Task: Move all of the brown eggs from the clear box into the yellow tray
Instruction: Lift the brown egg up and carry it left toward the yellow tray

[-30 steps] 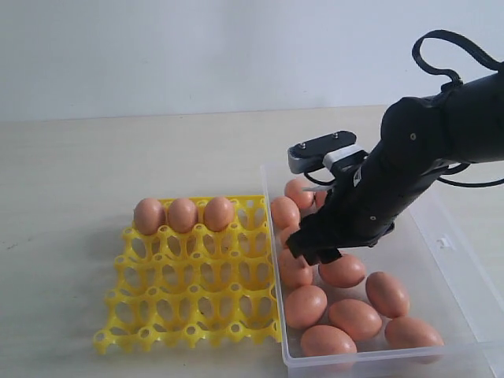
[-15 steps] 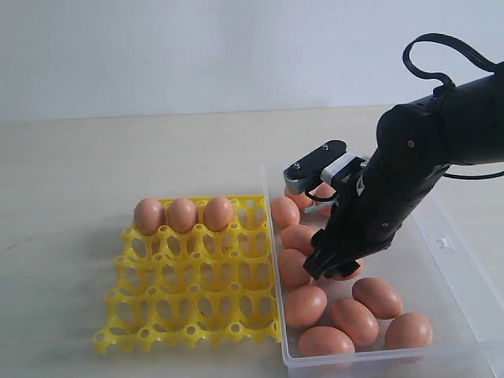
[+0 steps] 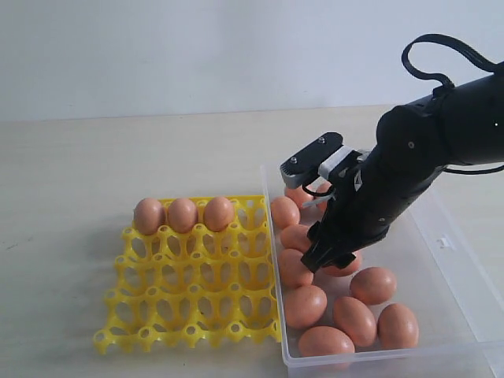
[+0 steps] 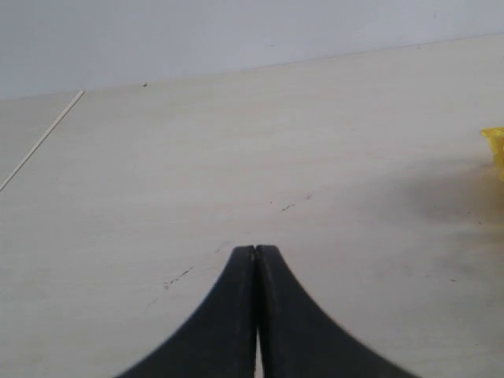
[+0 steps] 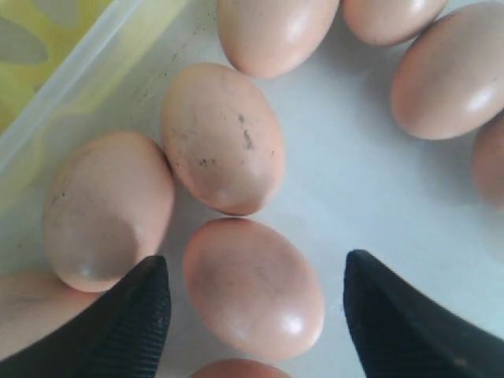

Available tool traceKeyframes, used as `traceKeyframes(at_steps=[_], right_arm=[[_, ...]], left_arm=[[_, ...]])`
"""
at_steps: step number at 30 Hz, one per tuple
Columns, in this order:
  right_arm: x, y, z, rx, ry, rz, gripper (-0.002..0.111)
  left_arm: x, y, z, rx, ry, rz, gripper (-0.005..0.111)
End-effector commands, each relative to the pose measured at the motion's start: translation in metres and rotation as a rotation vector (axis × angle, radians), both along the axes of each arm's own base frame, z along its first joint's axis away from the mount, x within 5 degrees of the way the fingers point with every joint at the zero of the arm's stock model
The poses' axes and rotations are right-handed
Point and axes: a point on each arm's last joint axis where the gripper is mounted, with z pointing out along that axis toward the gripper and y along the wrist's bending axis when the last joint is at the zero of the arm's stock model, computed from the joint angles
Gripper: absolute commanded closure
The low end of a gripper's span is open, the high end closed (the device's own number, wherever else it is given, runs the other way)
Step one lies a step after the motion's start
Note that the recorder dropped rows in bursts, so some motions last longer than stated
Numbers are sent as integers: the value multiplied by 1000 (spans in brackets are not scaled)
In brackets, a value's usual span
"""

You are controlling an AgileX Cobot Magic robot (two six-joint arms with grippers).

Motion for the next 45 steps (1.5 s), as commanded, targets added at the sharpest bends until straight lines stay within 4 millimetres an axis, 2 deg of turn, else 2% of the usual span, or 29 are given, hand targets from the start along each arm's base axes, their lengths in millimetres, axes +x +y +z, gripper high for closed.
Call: traceKeyframes(at_steps=[1,10,22,34,45], right_arm=[[3,2,0,5,-34,23,46],[7,7,5,69,-64,-19,46],[19,23,18,88,-143,57,46],[25,31,-19,39,-73,82,46],[29,33,-33,41,-76,81,46]], left_arm=[[0,0,2,-2,-13,-5,107],[0,0,2,-2,-13,-5,107],[0,0,2,-2,-13,-5,107],[0,0,2,-2,-13,-5,107],[0,0,2,-2,-13,-5,107]])
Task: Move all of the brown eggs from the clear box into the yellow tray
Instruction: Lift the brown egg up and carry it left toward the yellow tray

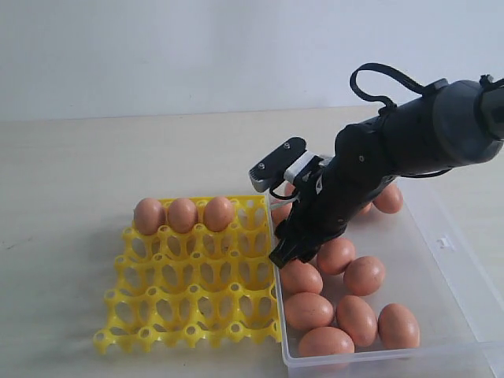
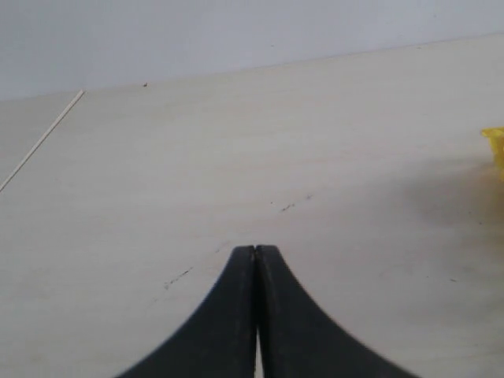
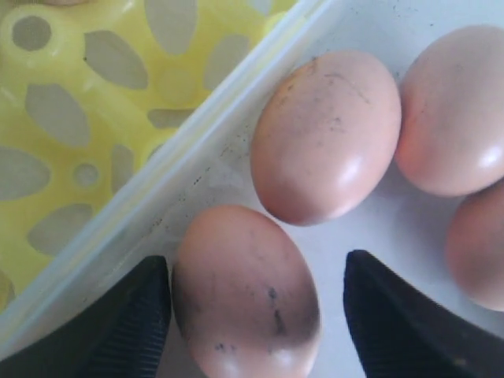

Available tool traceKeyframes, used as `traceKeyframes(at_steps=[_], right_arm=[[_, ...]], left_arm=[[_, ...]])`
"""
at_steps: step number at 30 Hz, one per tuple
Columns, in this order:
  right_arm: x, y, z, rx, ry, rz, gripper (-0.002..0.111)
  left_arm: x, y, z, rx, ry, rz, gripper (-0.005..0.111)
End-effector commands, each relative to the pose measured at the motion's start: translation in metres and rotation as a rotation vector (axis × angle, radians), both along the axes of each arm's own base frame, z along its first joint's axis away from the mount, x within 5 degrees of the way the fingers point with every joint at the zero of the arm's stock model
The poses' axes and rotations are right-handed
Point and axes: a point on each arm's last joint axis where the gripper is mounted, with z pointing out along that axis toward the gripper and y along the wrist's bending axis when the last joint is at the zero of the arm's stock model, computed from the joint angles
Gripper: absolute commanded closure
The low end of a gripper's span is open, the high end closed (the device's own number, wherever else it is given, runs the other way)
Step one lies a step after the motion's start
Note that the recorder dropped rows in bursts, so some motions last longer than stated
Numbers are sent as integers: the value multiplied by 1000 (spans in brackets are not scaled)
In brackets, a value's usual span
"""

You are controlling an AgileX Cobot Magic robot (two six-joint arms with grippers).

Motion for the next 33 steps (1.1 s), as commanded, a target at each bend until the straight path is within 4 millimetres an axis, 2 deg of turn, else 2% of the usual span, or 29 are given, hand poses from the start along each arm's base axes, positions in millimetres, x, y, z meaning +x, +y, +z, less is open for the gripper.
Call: traceKeyframes(at_steps=[1,4,6,9,10,18,23,28,33], right_arm=[[2,2,-2,3,-17,12,46],[3,2,-2,6,-17,9,56],[2,2,-1,6,-17,9,70],[1,1,6,19,-27,-2,103],[0,1,11,30,-38,-6,108],[-17,-9,71,231,-222,-106,108],[-26,-16,97,426,-362,-229,108],[-25,-8,99,537,-397,-306,108],[-23,12,85,621,-422,-325,108]], left_arm=[[0,0,2,-2,-13,-5,107],[0,0,2,-2,-13,-5,107],[0,0,2,-2,-13,-5,107],[0,0,2,-2,-13,-5,107],[0,0,2,-2,-13,-5,107],[0,0,2,-2,-13,-5,107],[0,0,2,-2,-13,-5,107],[0,0,2,-2,-13,-5,107],[0,0,2,-2,-13,-5,107]])
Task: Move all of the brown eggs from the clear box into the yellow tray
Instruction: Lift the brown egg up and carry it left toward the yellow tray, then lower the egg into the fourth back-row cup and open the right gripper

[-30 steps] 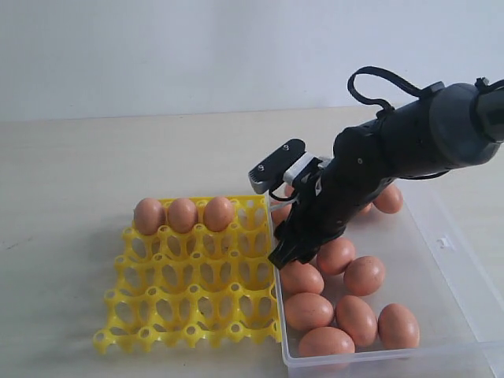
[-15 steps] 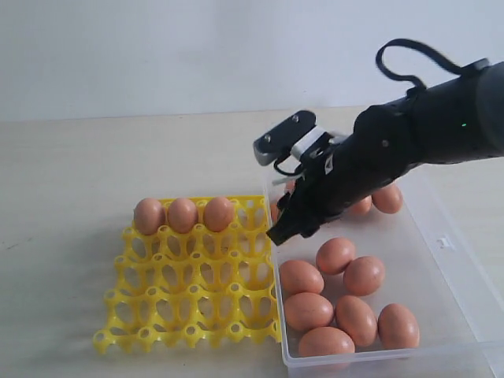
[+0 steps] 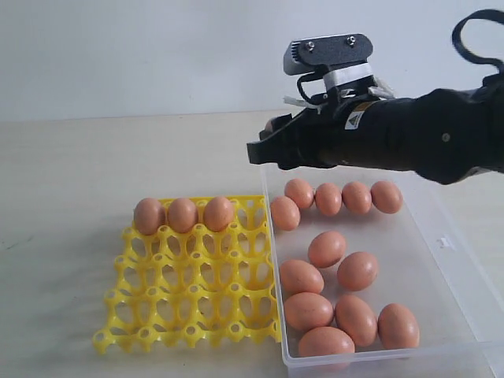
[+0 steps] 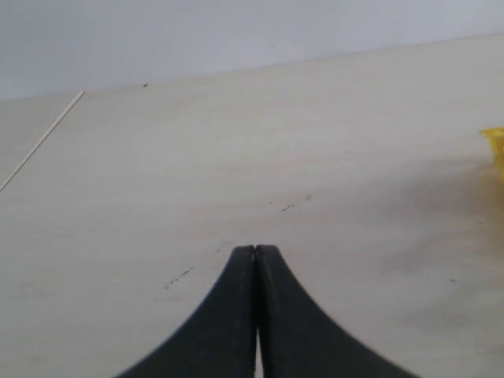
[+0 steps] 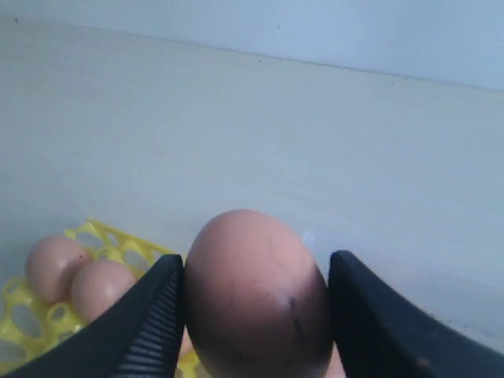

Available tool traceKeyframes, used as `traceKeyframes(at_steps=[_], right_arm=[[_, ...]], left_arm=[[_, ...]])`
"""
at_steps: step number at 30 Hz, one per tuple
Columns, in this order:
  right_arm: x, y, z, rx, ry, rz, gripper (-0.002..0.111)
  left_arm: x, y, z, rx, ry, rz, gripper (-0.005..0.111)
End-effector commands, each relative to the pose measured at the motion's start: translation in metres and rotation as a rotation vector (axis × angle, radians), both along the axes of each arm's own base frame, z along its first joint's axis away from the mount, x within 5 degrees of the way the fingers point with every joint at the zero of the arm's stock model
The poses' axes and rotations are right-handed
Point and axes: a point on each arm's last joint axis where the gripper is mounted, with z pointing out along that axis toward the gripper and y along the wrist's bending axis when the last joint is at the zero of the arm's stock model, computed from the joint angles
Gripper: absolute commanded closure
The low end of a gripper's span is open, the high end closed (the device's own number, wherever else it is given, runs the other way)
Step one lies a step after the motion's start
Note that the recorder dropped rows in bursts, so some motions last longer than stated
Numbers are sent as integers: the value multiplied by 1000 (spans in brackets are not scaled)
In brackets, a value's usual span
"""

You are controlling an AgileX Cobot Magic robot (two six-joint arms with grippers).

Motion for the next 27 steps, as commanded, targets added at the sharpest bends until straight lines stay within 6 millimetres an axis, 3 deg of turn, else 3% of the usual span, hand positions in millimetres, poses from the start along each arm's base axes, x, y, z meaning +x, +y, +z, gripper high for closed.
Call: traceKeyframes(at_steps=[1,7,14,27], right_arm=[[3,17,-13,77,-48,-8,108],[11,33,-39,168,-84,-24,108],[20,46,-68,108,-27,5,108],[20,45,-79,22,30,23,108]], left_arm=[[0,0,2,-2,-13,-5,107],[0,0,2,-2,-13,-5,107],[0,0,2,-4,-13,-5,107],[0,0,2,-4,-13,-5,107]])
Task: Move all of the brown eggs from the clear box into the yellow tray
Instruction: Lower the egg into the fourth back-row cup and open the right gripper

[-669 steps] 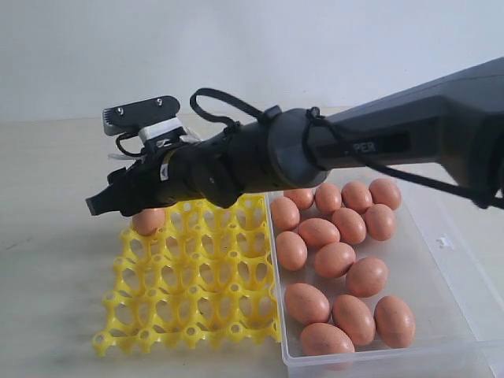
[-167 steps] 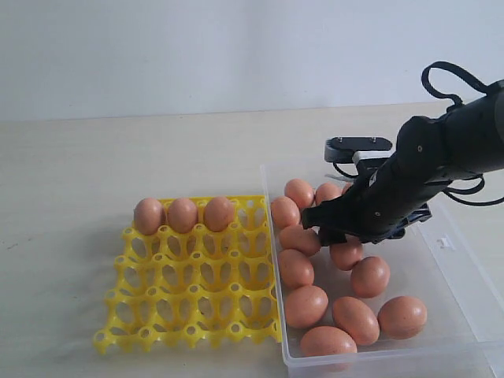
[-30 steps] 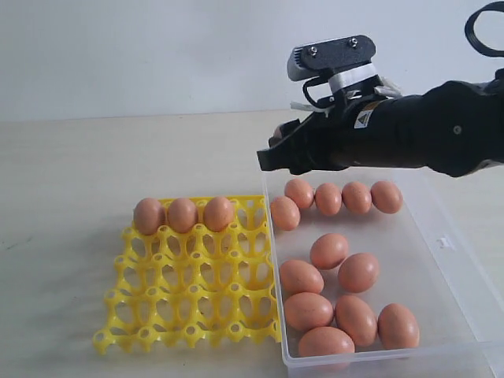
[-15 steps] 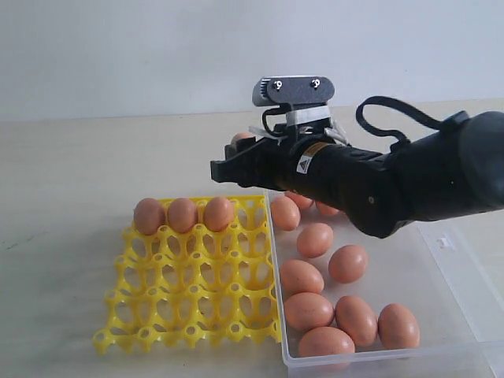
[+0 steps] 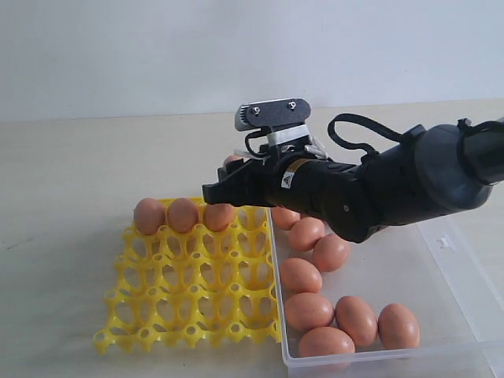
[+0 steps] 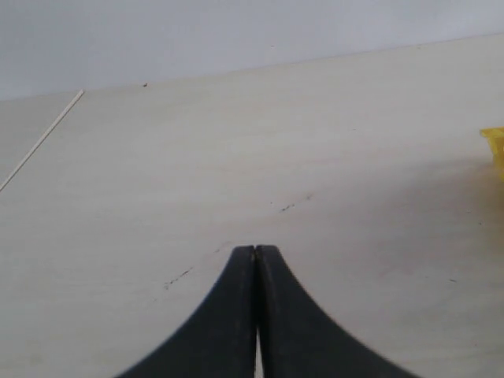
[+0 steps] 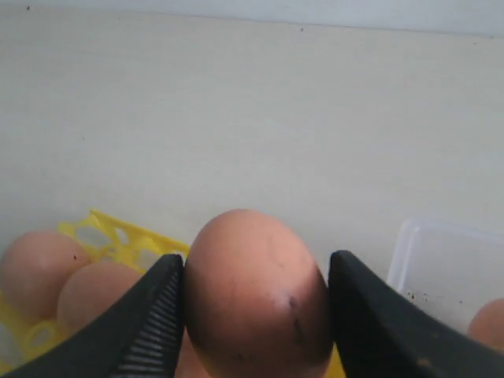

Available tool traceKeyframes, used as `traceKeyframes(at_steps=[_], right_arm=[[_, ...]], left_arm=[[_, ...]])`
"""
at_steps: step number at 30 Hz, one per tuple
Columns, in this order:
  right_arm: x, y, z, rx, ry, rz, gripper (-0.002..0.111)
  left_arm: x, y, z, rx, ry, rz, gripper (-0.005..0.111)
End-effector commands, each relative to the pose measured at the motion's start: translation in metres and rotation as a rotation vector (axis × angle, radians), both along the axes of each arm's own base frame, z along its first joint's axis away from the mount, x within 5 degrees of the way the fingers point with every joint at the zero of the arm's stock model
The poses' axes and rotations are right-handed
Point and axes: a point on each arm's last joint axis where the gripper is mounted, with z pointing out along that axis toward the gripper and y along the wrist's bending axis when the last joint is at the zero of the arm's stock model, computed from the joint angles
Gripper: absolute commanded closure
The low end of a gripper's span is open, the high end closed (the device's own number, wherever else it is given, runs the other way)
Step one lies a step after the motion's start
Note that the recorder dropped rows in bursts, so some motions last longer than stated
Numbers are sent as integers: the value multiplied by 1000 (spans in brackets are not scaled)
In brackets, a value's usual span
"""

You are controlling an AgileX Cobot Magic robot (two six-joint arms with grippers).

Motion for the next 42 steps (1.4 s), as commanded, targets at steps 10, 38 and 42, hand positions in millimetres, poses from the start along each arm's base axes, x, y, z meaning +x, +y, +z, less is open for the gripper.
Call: traceKeyframes(at_steps=[10,38,42], right_arm=[[-4,-2,-14,-74,111,11,108],[-4,-1,-8,-60,89,9,47],[-6,-3,12,-37,65,12,47]], left_arm=[[0,0,2,-4,-13,-5,107],[0,0,2,-2,-13,-5,107],[0,0,2,-2,-13,-5,107]])
